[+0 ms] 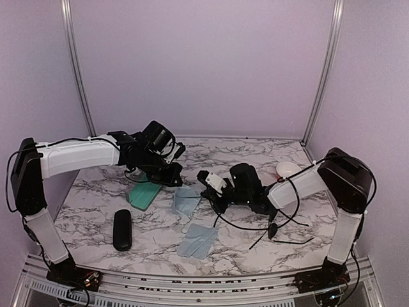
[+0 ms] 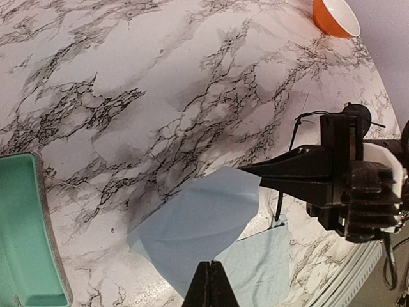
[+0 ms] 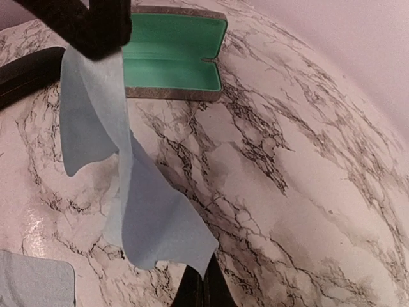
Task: Organize the sunglasses
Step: Pick up the glasses cleaning cloth from the center of the board, then fold the glasses cleaning cloth at the center of the board.
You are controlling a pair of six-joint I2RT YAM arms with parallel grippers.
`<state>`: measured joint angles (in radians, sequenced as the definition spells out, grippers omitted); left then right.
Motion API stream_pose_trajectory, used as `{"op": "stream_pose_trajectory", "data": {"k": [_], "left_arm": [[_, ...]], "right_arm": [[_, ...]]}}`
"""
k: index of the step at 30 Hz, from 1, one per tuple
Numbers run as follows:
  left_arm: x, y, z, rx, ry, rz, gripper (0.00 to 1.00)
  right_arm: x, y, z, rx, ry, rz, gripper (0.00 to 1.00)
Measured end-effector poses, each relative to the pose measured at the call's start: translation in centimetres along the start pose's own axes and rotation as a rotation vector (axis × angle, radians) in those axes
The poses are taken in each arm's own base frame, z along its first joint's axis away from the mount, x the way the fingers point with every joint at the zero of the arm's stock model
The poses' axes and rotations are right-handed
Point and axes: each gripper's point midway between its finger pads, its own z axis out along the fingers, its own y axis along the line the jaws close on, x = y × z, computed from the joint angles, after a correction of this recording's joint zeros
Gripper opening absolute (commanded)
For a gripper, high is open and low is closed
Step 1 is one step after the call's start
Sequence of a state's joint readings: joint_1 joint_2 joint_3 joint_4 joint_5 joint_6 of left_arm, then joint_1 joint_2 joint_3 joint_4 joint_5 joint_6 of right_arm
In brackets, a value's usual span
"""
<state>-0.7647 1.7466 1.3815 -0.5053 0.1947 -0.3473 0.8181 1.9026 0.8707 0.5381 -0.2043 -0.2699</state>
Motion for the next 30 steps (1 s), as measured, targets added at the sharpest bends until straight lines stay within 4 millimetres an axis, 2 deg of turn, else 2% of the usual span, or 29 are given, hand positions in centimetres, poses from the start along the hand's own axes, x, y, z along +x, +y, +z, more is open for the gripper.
{"op": "stream_pose_trajectory", "data": {"k": [5, 9, 14, 17, 24, 30], "left_arm": [[-1.5, 0.5, -0.8, -0.019, -0.039, 0.002, 0.0], [-3.2, 1.7, -1.7, -0.042, -0.081, -0.013, 0.0], [-6.2, 3.1, -2.3, -0.057, -0.136, -0.034, 0.0], [-7.7, 4.2, -1.5, -0.067, -0.15, -0.041, 0.0], [-9.2, 6.6, 1.3, -0.089, -0.132, -0.049, 0.0], [-10.1, 7.3, 2.0, -0.084, -0.138, -0.04, 0.0]], "right_arm": [[-5.0, -2.7, -1.1, 0.041, -0.037, -0.02, 0.0], [-6.7, -5.1, -2.0, 0.076, -0.037, -0.018, 0.0], [-6.1, -7.3, -2.4, 0.111, 0.038, -0.031, 0.0], [-6.2, -8.4, -2.3, 0.126, 0.07, -0.043, 0.0], [-5.9, -10.9, -1.6, 0.168, 0.139, -0.084, 0.0], [-4.2, -11.5, -1.2, 0.174, 0.208, -0.096, 0.0]]}}
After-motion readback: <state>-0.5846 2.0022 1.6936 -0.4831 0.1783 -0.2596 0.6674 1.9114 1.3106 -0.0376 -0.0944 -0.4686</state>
